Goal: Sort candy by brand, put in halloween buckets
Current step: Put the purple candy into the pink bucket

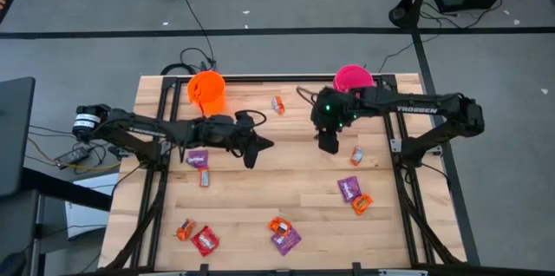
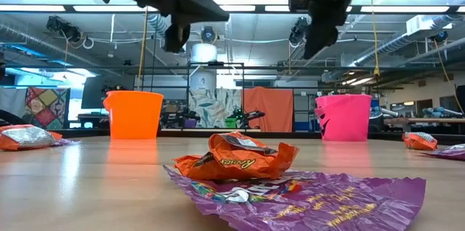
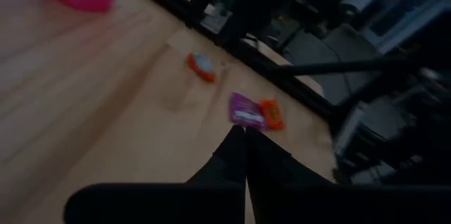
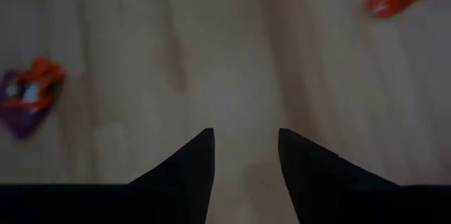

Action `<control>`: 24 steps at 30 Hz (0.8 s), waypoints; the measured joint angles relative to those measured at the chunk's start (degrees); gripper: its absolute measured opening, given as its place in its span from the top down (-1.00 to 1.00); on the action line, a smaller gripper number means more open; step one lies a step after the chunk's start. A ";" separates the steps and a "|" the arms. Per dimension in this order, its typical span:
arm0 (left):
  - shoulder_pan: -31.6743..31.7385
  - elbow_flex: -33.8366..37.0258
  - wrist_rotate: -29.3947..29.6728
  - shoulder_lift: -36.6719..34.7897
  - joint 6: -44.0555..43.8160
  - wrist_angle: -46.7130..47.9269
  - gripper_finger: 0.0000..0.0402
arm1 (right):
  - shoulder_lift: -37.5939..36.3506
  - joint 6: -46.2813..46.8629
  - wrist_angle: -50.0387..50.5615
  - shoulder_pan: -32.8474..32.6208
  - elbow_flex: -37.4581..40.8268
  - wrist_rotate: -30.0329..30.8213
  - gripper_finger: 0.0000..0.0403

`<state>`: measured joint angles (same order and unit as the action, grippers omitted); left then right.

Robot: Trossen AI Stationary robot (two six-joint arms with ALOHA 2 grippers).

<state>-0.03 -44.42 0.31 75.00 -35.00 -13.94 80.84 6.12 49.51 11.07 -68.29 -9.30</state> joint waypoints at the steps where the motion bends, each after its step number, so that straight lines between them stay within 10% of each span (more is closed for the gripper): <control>1: -0.20 0.00 -0.38 0.00 0.09 -0.43 0.98 | 0.00 1.43 0.86 -1.09 0.00 0.02 0.19; 24: -13.98 0.00 -5.05 0.00 0.14 -2.55 0.99 | 0.00 49.75 4.63 -29.42 1.79 5.27 0.22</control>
<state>-14.00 -44.42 -4.73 75.00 -34.86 -16.49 80.84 55.86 54.14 -18.35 -66.50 -4.03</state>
